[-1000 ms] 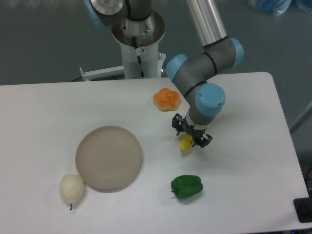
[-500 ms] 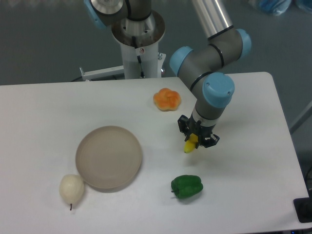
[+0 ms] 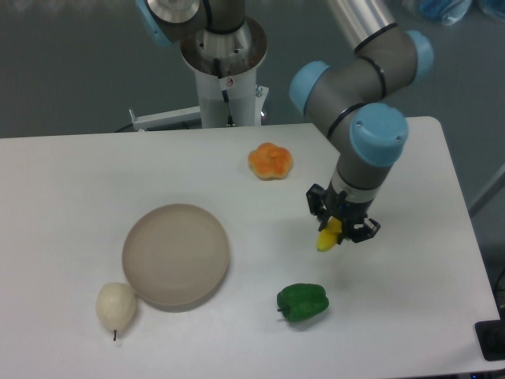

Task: Pick up the banana from the table
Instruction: 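Lift the grasped banana up off the table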

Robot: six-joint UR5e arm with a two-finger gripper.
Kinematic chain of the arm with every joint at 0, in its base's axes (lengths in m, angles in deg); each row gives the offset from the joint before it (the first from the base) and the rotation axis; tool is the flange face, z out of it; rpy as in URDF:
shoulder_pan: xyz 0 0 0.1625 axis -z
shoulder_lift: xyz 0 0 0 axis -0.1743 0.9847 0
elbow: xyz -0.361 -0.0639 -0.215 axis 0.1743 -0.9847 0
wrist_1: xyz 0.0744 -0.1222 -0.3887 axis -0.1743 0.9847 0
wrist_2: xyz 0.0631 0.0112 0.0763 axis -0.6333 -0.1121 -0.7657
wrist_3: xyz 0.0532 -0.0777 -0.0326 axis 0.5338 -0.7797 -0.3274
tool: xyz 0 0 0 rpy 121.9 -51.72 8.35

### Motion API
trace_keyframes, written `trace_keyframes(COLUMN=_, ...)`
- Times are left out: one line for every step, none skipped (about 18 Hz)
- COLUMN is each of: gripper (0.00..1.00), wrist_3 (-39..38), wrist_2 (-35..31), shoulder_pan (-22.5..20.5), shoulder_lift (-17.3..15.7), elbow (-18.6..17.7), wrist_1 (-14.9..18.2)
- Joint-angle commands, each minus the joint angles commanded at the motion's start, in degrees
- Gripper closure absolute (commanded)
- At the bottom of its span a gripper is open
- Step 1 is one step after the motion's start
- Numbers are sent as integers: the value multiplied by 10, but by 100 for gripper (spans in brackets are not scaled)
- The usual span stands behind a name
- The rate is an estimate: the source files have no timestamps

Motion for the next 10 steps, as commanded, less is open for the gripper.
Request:
trace_keyframes(gripper=100, wrist_3=19, wrist_2=-1, shoulder_pan=0, shoulder_lift=4, elbow=4, wrist_1=-1)
trace_keyframes(gripper=100, wrist_3=24, wrist_2=0, shoulder_pan=0, shoulder_lift=5, elbow=4, wrist_1=-2)
trace_keyframes(gripper=100, wrist_3=24, wrist_2=0, shoulder_pan=0, shoulder_lift=5, elbow=3, wrist_1=-3)
trace_keyframes(gripper=100, wrist_3=24, wrist_2=0, shoulder_pan=0, shoulder_lift=6, elbow=4, wrist_1=-3)
trace_keyframes(gripper=100, wrist_3=25, wrist_2=1, shoulder_pan=0, shoulder_lift=7, elbow=4, wrist_1=-4)
trace_keyframes(gripper=100, wrist_3=27, wrist_2=3, shoulder_pan=-1, shoulder_lift=8, elbow=4, wrist_1=-5)
trace_keyframes(gripper=100, wrist_3=31, wrist_2=3, shoulder_pan=-1, shoulder_lift=8, elbow=4, wrist_1=-5)
trace_keyframes(gripper=100, wrist_3=34, wrist_2=3, shoulder_pan=-3, shoulder_lift=8, elbow=4, wrist_1=-5)
trace_keyframes(gripper=100, wrist_3=35, wrist_2=3, shoulder_pan=-3, shoulder_lift=8, elbow=4, wrist_1=-5)
trace_keyframes(gripper=100, wrist_3=35, wrist_2=3, shoulder_pan=-3, shoulder_lift=8, elbow=4, wrist_1=-5)
